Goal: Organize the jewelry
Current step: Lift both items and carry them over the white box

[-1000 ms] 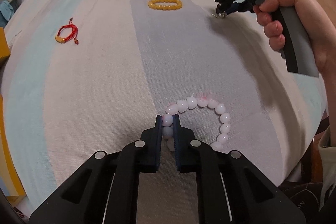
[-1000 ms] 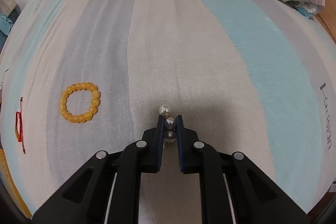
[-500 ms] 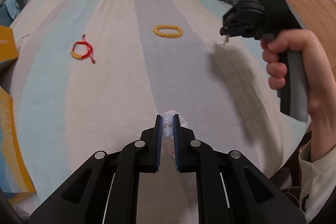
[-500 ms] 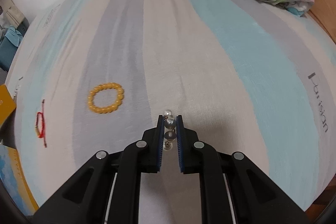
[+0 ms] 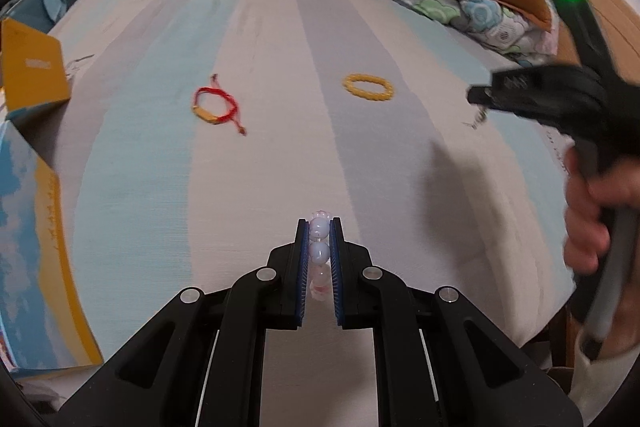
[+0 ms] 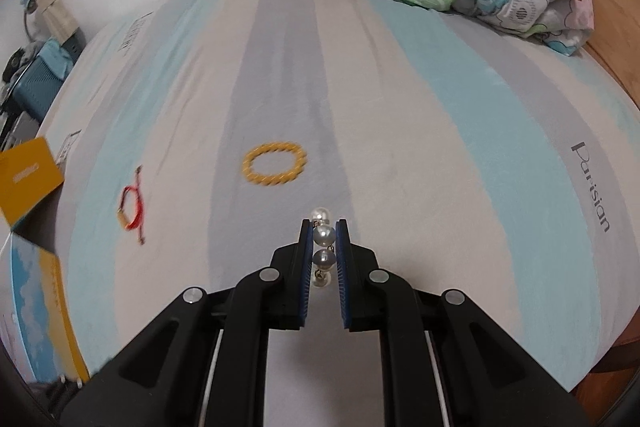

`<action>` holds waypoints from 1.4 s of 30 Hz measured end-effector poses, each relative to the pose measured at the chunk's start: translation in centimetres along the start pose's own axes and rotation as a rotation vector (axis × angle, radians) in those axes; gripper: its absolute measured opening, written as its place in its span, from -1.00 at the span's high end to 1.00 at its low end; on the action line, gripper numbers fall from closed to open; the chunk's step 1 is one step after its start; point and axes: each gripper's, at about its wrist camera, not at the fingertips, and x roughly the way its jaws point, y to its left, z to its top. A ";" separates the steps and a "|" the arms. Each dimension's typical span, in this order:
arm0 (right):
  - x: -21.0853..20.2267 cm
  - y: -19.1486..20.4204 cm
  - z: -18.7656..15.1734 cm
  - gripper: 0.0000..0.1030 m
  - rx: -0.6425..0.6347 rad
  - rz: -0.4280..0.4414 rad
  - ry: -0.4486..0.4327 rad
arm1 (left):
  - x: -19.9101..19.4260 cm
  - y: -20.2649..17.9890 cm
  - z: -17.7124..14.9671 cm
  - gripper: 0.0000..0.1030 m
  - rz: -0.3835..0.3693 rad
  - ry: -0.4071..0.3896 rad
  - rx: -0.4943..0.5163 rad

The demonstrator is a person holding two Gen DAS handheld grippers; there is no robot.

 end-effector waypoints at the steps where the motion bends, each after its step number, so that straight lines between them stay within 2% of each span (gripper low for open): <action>1: -0.2 0.4 -0.4 0.79 -0.005 0.002 0.000 | -0.1 0.5 0.1 0.82 0.006 -0.001 -0.008; 12: -2.4 6.1 -4.6 0.79 -0.111 0.032 0.004 | -1.5 3.7 0.2 0.82 0.066 -0.019 -0.059; 22: -5.6 10.5 -6.2 0.79 -0.183 0.094 -0.025 | -6.3 7.3 -0.1 0.82 0.100 -0.062 -0.105; 35: -9.4 18.5 -7.1 0.79 -0.297 0.167 -0.058 | -12.0 14.1 0.0 0.82 0.232 -0.106 -0.170; 42: -11.0 22.7 -8.2 0.79 -0.369 0.178 -0.073 | -14.5 18.2 -1.2 0.82 0.279 -0.115 -0.221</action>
